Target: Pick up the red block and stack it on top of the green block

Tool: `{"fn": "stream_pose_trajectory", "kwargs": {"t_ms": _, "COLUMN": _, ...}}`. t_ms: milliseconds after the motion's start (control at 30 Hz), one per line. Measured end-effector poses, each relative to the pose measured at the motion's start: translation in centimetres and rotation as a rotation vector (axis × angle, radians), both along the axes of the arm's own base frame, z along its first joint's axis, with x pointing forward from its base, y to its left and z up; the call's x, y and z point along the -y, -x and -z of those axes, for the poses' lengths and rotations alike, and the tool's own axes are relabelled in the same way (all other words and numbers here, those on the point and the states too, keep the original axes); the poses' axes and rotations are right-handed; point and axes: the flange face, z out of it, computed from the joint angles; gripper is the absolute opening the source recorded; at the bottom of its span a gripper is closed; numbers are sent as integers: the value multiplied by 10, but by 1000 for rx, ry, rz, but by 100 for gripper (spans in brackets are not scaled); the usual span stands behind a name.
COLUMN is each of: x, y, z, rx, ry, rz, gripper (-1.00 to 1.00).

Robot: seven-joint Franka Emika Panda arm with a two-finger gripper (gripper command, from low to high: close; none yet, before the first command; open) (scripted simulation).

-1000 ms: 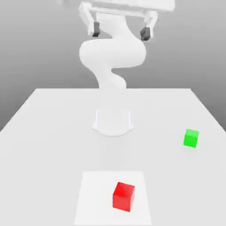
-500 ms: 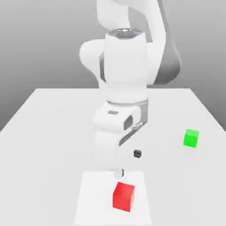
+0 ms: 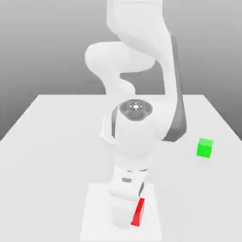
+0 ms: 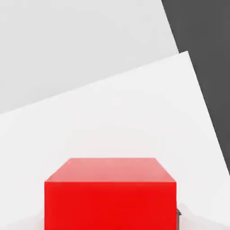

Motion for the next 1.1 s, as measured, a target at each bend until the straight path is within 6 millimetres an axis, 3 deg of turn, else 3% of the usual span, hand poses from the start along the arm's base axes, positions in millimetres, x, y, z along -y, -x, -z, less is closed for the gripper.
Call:
{"fn": "stream_pose_trajectory", "kwargs": {"t_ms": 167, "x": 0, "y": 0, "z": -50, "rx": 0, "ry": 0, "rz": -1, "gripper": -100}}
{"fn": "stream_pose_trajectory", "kwargs": {"t_ms": 200, "x": -11, "y": 3, "z": -57, "rx": -1, "ry": -7, "rz": -7, "gripper": -100}}
{"fn": "stream_pose_trajectory", "kwargs": {"t_ms": 300, "x": -79, "y": 26, "z": -69, "rx": -8, "ry": -33, "rz": -73, "gripper": -100}}
{"fn": "stream_pose_trajectory", "kwargs": {"t_ms": 467, "x": -180, "y": 92, "z": -83, "rx": -24, "ry": -60, "rz": -172, "gripper": -100}}
{"fn": "stream_pose_trajectory", "kwargs": {"t_ms": 700, "x": -255, "y": 197, "z": -97, "rx": -32, "ry": -51, "rz": -241, "gripper": -100}}
{"fn": "stream_pose_trajectory", "kwargs": {"t_ms": 900, "x": -285, "y": 300, "z": -99, "rx": -6, "ry": -7, "rz": -326, "gripper": -100}}
{"fn": "stream_pose_trajectory", "kwargs": {"t_ms": 967, "x": -285, "y": 308, "z": -91, "rx": 13, "ry": 18, "rz": -331, "gripper": -100}}
{"fn": "stream_pose_trajectory", "kwargs": {"t_ms": 1100, "x": -284, "y": 306, "z": -69, "rx": 38, "ry": 54, "rz": -330, "gripper": -100}}
